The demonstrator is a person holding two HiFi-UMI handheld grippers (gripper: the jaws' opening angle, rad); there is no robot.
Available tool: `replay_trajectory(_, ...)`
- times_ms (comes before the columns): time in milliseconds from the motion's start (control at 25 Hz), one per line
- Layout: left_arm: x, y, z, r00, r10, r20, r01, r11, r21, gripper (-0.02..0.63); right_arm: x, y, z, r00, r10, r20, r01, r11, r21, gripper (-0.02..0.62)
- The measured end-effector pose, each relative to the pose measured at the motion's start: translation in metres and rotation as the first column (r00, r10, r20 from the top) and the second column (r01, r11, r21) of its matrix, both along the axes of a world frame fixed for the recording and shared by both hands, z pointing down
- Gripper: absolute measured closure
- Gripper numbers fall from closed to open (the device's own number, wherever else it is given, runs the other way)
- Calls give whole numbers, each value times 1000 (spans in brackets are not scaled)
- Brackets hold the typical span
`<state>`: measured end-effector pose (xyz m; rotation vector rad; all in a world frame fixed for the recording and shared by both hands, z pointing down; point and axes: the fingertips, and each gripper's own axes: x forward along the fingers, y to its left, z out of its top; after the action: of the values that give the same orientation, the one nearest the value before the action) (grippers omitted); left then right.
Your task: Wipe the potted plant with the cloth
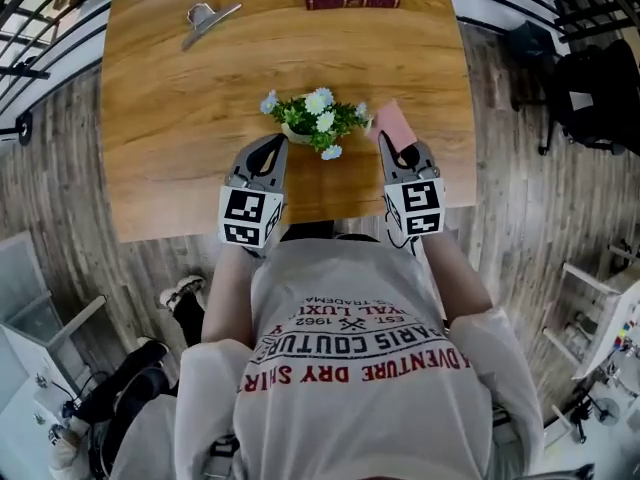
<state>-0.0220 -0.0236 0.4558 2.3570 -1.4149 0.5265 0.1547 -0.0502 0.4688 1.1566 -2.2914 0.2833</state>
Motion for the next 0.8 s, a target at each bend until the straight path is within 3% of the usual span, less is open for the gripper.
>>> replay_trajectory(440,15,-16,29,994,94,-65,-98,993,-71,589,-44,-28,58,989,-122,-78,113,987,-110,560)
replay_trajectory(800,16,-17,29,992,91,-85,-94,995,-37,590,-63,-26,74,963,-254,-95,242,963,-123,560)
